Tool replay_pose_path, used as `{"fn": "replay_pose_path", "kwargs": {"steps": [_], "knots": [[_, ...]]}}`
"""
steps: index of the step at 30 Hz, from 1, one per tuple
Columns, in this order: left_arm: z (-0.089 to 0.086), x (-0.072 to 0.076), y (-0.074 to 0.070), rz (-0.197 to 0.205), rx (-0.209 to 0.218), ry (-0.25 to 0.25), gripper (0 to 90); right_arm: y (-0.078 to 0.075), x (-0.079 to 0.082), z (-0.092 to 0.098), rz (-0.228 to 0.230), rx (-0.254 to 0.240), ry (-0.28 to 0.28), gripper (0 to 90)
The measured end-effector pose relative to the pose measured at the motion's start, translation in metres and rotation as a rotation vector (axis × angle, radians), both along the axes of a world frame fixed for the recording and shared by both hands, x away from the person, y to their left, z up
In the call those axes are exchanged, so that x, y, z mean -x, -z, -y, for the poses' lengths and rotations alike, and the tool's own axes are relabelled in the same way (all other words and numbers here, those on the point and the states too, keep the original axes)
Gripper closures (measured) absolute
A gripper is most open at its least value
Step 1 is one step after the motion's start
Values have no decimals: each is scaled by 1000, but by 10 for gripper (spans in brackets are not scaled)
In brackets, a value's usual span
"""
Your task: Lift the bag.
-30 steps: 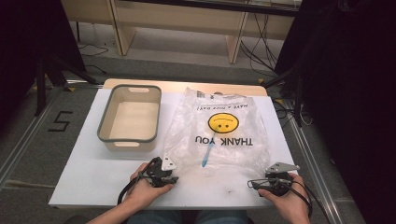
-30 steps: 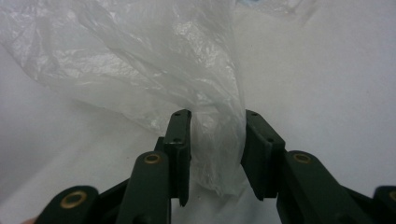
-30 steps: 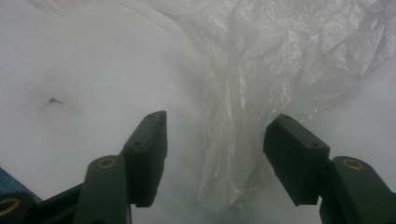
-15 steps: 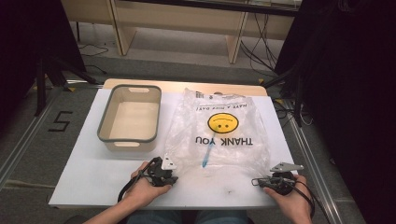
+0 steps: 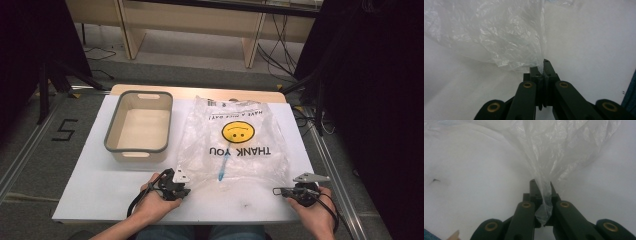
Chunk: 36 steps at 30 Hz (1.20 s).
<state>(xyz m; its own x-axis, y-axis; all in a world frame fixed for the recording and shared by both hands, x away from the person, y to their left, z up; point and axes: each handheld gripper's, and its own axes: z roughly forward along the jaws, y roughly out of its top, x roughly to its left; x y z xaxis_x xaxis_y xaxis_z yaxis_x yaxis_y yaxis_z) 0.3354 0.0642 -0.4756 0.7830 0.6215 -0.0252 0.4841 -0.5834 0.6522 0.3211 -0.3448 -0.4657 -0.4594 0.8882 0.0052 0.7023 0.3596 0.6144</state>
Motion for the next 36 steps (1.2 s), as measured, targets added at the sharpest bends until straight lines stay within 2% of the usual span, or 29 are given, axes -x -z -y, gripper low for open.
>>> {"fn": "replay_pose_path", "kwargs": {"steps": [4,11,19,30,36], "knots": [[-2,2,-9,40,24,-5,893,-3,0,1,14,-7,8,895],[-3,5,-23,113,72,0,894,-12,2,3,71,-18,29,897],[-6,5,-40,188,109,-7,894,-20,3,5,126,-19,53,898],[-12,2,-53,252,157,-30,895,-25,4,7,171,-24,78,899],[-14,1,-60,281,171,-43,895,-30,4,9,209,-30,94,899]]}}
